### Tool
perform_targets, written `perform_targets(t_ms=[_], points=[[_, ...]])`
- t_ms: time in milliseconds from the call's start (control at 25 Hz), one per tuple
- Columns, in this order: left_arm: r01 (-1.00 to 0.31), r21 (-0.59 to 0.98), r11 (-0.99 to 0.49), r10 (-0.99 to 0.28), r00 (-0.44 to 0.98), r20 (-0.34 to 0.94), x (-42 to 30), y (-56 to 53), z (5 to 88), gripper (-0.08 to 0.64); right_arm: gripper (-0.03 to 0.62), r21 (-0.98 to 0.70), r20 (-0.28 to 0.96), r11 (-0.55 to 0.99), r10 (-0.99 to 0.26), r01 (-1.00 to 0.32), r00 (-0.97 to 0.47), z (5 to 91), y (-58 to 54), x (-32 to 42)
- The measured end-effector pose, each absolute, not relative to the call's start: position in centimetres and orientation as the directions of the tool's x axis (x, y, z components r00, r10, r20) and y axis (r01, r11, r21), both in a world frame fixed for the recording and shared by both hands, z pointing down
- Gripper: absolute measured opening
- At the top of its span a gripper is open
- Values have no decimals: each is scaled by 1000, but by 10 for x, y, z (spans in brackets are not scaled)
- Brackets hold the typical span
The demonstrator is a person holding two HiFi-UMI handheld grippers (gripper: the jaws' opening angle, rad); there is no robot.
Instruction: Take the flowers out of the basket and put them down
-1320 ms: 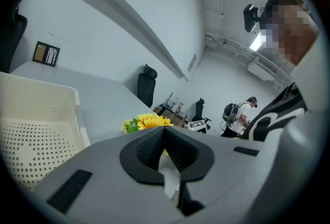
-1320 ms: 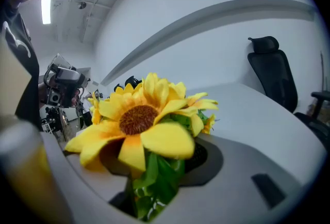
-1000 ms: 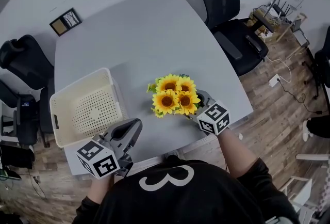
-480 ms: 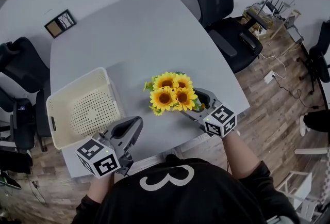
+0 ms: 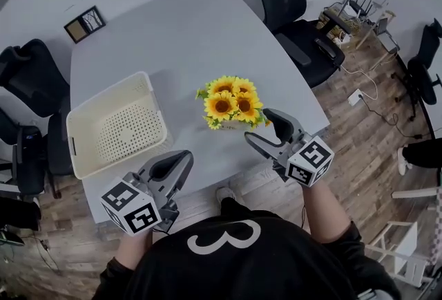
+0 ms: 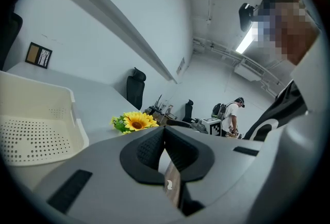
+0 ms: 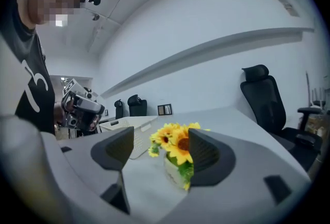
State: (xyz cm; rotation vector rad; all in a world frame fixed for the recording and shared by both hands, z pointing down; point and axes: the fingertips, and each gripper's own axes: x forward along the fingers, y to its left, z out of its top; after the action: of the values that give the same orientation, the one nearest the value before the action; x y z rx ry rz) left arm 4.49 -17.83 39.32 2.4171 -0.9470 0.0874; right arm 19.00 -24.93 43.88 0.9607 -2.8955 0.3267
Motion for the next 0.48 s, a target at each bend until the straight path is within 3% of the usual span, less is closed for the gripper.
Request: perform_targets(t_ms=[240,480], points=[[-631,429,-647,-604,767,216,43,-127,371,12,314,-207,41,812,-550,-546,-834,387,-180,168],[-603,400,-691,-586,790,180,46,-72,352,12,224,-203,-3,832,-527,-516,-850,347,-103,158]])
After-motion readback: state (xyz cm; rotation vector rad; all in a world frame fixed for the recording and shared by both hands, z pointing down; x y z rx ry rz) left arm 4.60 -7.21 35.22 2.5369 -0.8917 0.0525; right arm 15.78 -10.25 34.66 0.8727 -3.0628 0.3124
